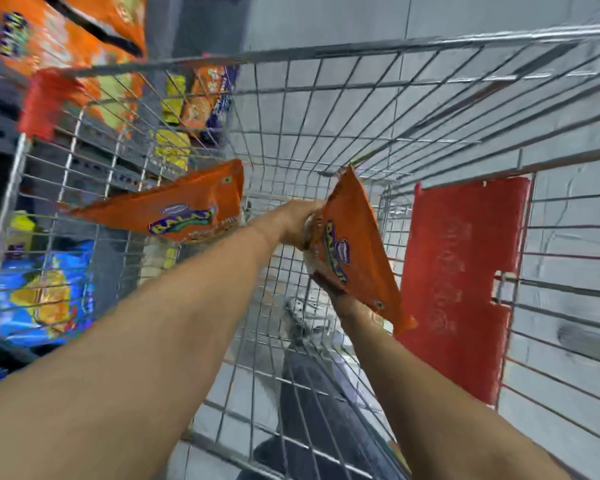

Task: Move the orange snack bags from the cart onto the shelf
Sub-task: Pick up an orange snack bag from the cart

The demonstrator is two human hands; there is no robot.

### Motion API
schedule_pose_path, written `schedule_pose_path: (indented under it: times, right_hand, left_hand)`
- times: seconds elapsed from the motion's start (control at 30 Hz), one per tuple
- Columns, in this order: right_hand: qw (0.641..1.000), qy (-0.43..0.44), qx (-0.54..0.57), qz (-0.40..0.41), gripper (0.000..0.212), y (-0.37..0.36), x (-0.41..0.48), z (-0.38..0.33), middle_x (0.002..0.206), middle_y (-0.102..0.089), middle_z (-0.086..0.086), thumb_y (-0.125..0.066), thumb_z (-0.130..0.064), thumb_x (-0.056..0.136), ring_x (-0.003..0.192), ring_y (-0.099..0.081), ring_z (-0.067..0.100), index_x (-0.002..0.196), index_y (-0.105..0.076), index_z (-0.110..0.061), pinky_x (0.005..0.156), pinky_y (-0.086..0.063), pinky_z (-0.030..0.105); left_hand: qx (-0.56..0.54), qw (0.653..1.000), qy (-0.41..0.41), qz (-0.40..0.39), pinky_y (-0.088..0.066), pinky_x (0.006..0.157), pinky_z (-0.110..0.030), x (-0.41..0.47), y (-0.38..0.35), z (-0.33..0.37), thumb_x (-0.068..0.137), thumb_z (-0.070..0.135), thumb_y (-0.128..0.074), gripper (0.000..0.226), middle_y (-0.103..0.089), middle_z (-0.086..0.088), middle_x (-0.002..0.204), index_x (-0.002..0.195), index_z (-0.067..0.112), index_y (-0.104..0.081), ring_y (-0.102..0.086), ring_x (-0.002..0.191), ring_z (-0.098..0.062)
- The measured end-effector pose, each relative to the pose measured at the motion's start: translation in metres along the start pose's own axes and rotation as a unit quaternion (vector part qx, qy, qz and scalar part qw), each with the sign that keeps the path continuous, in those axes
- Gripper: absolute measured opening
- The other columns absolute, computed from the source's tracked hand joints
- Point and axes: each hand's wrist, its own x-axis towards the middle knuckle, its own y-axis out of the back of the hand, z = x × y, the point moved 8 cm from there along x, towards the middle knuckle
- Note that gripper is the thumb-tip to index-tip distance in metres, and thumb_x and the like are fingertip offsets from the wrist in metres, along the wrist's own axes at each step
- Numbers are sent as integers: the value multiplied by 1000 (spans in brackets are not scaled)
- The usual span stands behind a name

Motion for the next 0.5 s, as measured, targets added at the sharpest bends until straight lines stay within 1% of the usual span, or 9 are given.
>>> schedule_pose_path:
  times: [0.03, 0.07, 0.1, 0.13, 0.17, 0.23, 0.33, 0.43, 0.5]
  right_hand:
    - [996, 56, -7, 73, 96, 16, 2, -7, 127, -47, 5, -82, -57, 52, 108, -57, 4, 128, -48, -9, 94, -35, -1]
    - [991, 71, 16, 114, 78, 28, 5, -6, 123, -47, -1, -85, -39, 60, 106, -56, 7, 124, -52, -10, 88, -33, -5]
    - [989, 63, 15, 133, 58, 38, 4, 0, 120, -51, -5, -83, -23, 67, 110, -55, 14, 118, -57, -12, 90, -38, 2]
    - [991, 47, 40, 116, 46, 39, -3, -3, 119, -59, -3, -80, -10, 71, 114, -57, 22, 112, -60, -13, 93, -44, 17]
    - [993, 48, 58, 92, 49, 38, -8, -7, 119, -63, 3, -80, -2, 69, 114, -58, 27, 113, -61, -11, 93, -49, 30]
    - [991, 69, 86, 73, 63, 41, -20, -19, 116, -65, 11, -83, 0, 61, 99, -63, 22, 119, -58, -6, 82, -53, 34]
    - [991, 63, 107, 42, 45, 40, -49, -49, 99, -68, 3, -80, -3, 65, 84, -62, 14, 104, -62, -16, 70, -47, 32]
    - [988, 85, 125, -14, 46, 38, -73, -91, 113, -65, 4, -76, -3, 71, 105, -60, 26, 109, -56, -20, 76, -48, 35]
    - [986, 106, 119, -57, 55, 31, -95, -128, 118, -60, 7, -74, -10, 68, 105, -59, 26, 117, -50, -16, 81, -49, 38]
  left_hand:
    - [17, 1000, -12, 15, -45, 94, -23, -3, 1, 1, 67, 11, -76, 71, -55, -9, 134, 130, 22, -46, -53, 120, -27]
    - [9, 999, -20, 24, -42, 99, -28, -10, 3, 4, 65, 16, -78, 73, -55, -6, 135, 131, 25, -46, -51, 122, -26]
    - [2, 1000, -20, 22, -39, 102, -30, -15, 2, 5, 65, 20, -78, 76, -54, -5, 138, 133, 25, -44, -50, 124, -25]
    - [-14, 1000, -18, 19, -38, 105, -30, -22, 0, 4, 65, 22, -79, 81, -52, -5, 139, 136, 24, -41, -48, 126, -25]
    - [-22, 999, -15, 25, -38, 108, -32, -31, 2, 5, 64, 21, -80, 84, -51, -7, 140, 137, 23, -39, -47, 127, -25]
    - [-70, 997, -1, 19, -36, 107, -28, -50, 5, 3, 63, 17, -82, 84, -51, -7, 139, 135, 18, -40, -46, 127, -23]
    - [-167, 984, 2, 61, -36, 87, -13, -89, 20, 3, 65, 12, -82, 77, -50, -2, 134, 131, 17, -42, -45, 124, -18]
    - [-251, 956, -15, 150, -45, 89, -25, -143, 51, 14, 61, 21, -84, 70, -51, 1, 126, 119, 26, -46, -48, 116, -18]
    - [-265, 933, -30, 243, -48, 89, -33, -187, 76, 22, 58, 31, -86, 71, -54, 1, 121, 118, 26, -48, -52, 111, -17]
